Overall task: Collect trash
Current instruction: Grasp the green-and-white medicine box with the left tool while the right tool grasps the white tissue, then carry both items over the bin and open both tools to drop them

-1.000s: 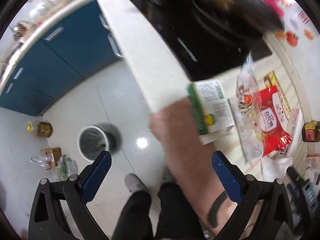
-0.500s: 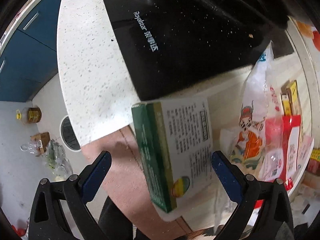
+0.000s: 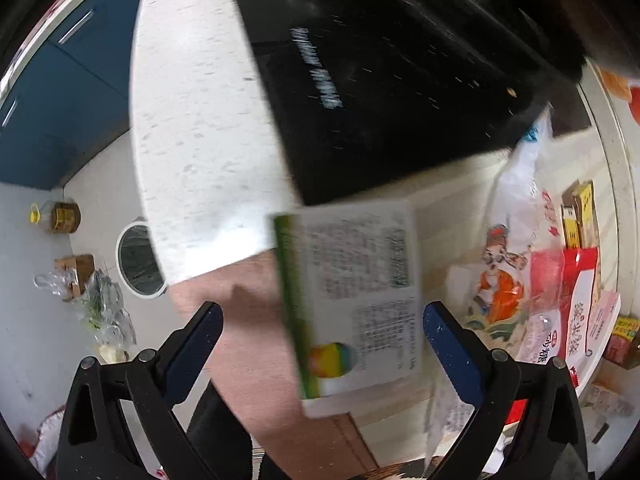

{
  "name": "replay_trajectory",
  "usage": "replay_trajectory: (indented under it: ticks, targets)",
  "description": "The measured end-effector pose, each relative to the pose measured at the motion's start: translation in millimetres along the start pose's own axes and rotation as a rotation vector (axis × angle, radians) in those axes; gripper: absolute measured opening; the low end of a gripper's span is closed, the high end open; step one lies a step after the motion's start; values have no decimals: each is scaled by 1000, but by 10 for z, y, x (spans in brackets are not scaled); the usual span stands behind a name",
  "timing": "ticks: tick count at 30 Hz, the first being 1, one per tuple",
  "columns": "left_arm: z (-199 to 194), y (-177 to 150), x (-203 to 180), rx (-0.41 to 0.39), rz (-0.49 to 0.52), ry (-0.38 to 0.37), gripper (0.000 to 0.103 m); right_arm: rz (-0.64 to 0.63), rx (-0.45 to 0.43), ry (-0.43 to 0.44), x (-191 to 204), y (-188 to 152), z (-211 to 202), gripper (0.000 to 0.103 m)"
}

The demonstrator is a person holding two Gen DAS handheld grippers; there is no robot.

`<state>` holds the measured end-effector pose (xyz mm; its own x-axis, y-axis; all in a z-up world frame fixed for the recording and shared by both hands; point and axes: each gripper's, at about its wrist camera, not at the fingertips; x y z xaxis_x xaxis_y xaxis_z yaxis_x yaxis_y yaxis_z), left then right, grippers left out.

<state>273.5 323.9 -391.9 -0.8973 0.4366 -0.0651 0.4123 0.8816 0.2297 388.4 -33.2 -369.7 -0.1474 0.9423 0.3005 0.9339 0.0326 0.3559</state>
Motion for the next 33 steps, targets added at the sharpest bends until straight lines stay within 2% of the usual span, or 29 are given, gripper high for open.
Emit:
replay_trajectory:
  ticks: [1, 4, 5, 12, 19, 24, 28, 33]
  targets:
    - [35, -8, -59, 13, 10, 1, 100, -5, -2, -2, 6, -7, 4, 19]
    - [90, -31, -105, 37, 27, 9, 74, -11, 1, -5, 6, -22, 21, 19]
    - [67, -37, -110, 18, 43, 18, 68, -12, 2, -7, -3, -32, 18, 19]
    - [-123, -236, 60, -43, 136, 30, 66, -27, 19, 5, -29, -132, -48, 12]
    - [-530, -659, 447, -126, 192, 9, 66, -121, 1, 68, 202, -300, -311, 8]
    - [-749, -825, 776, -158, 177, -17, 66, -224, -27, 134, 613, -490, -608, 8]
    - [-924, -926, 1247, -201, 118, -11, 66, -328, -27, 212, 1126, -741, -767, 8]
    - [-981, -1106, 2157, -225, -2, 33, 66, -457, 26, 331, 1894, -1325, -737, 8]
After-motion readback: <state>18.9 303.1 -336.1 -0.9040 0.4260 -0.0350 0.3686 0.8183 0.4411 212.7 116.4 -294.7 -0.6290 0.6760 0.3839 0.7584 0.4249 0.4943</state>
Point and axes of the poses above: each gripper's, at about its wrist camera, not at the fingertips, and z roughly the way its jaws point, x to its left, y to its top, and after that the axes turned 15 degrees about -x, right-handed
